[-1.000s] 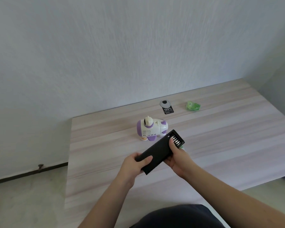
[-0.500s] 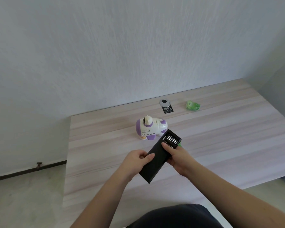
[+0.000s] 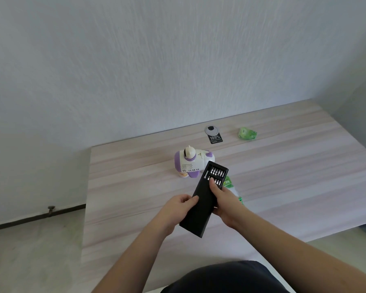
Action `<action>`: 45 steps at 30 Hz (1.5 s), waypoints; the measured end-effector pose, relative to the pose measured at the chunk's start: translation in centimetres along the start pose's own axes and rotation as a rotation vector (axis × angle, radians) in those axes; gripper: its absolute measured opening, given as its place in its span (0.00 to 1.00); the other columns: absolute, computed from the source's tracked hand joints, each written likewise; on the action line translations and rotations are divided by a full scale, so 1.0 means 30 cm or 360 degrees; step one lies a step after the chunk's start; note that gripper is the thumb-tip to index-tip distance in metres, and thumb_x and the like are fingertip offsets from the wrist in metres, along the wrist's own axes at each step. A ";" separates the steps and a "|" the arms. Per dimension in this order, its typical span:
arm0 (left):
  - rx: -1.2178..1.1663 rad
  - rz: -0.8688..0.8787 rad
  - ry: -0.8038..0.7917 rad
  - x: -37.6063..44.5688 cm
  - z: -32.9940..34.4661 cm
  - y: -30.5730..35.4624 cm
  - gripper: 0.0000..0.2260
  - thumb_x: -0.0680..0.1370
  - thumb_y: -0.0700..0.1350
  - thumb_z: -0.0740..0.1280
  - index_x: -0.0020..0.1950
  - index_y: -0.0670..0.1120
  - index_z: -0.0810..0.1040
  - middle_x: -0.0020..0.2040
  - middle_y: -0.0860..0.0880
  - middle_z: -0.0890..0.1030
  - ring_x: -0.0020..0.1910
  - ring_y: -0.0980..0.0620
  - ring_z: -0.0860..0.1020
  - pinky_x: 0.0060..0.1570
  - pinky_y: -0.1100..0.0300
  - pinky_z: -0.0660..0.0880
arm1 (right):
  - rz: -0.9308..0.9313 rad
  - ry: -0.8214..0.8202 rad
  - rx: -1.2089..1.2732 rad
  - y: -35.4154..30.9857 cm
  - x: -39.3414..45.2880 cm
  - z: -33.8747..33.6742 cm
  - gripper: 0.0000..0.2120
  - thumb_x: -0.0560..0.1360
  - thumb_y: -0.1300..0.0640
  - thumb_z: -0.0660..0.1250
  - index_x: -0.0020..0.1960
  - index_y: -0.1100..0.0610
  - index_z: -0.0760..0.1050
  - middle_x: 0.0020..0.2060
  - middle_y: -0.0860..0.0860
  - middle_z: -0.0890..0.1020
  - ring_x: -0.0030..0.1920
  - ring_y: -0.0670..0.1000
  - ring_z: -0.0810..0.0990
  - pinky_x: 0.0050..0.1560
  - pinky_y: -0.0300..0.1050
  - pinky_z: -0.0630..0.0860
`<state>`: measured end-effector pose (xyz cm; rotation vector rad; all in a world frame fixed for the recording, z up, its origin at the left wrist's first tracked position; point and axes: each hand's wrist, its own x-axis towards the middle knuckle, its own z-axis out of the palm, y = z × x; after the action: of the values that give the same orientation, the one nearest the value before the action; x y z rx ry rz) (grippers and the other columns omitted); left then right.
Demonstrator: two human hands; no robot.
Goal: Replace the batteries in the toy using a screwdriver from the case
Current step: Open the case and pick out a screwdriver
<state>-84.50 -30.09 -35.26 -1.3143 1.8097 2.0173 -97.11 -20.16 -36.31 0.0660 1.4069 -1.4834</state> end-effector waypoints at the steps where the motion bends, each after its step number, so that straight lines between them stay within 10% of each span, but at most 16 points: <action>1: -0.0014 -0.0010 0.0020 -0.003 0.007 0.008 0.15 0.78 0.58 0.66 0.51 0.47 0.81 0.46 0.49 0.86 0.45 0.51 0.84 0.46 0.57 0.80 | -0.0010 -0.0006 -0.0033 -0.005 -0.003 -0.001 0.17 0.78 0.46 0.63 0.64 0.52 0.73 0.54 0.52 0.83 0.54 0.53 0.82 0.43 0.45 0.80; 7: 0.0234 0.0178 0.0298 0.009 0.032 0.011 0.20 0.76 0.60 0.67 0.45 0.43 0.81 0.40 0.47 0.85 0.40 0.49 0.84 0.44 0.53 0.80 | -0.0026 0.0005 -0.0035 -0.018 0.006 -0.001 0.14 0.77 0.52 0.67 0.60 0.58 0.76 0.51 0.55 0.84 0.51 0.52 0.83 0.46 0.44 0.80; 17: -0.0154 0.0097 -0.0104 0.014 0.005 -0.023 0.09 0.79 0.44 0.68 0.58 0.45 0.78 0.48 0.47 0.86 0.48 0.50 0.84 0.51 0.55 0.80 | -0.0011 -0.0139 -0.0054 -0.007 0.032 -0.038 0.19 0.73 0.66 0.70 0.63 0.62 0.73 0.54 0.58 0.83 0.55 0.57 0.82 0.54 0.48 0.79; 27: 0.0044 0.0070 0.0190 0.022 0.026 -0.023 0.20 0.76 0.64 0.64 0.49 0.47 0.80 0.44 0.49 0.85 0.44 0.50 0.84 0.45 0.56 0.79 | -0.0012 -0.0208 0.0081 -0.006 0.020 -0.013 0.14 0.79 0.56 0.64 0.63 0.59 0.74 0.56 0.57 0.83 0.56 0.54 0.82 0.53 0.47 0.80; 36: 0.0186 0.0187 0.0206 0.031 0.010 -0.022 0.15 0.79 0.56 0.64 0.47 0.44 0.80 0.42 0.47 0.84 0.38 0.52 0.82 0.38 0.59 0.77 | 0.0041 -0.0128 0.0100 0.010 0.028 -0.001 0.11 0.81 0.55 0.61 0.59 0.59 0.76 0.51 0.56 0.84 0.52 0.54 0.84 0.46 0.45 0.81; 45: -0.0097 0.0198 -0.0025 0.057 -0.024 -0.048 0.07 0.80 0.44 0.66 0.56 0.46 0.79 0.48 0.46 0.85 0.47 0.49 0.84 0.50 0.55 0.80 | -0.0066 -0.0063 0.0005 0.004 0.057 0.012 0.12 0.81 0.55 0.61 0.60 0.59 0.75 0.51 0.56 0.84 0.52 0.55 0.84 0.49 0.47 0.80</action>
<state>-84.32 -31.06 -37.40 -1.2257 1.8814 2.1554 -97.60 -21.45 -37.40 0.0096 1.3818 -1.5133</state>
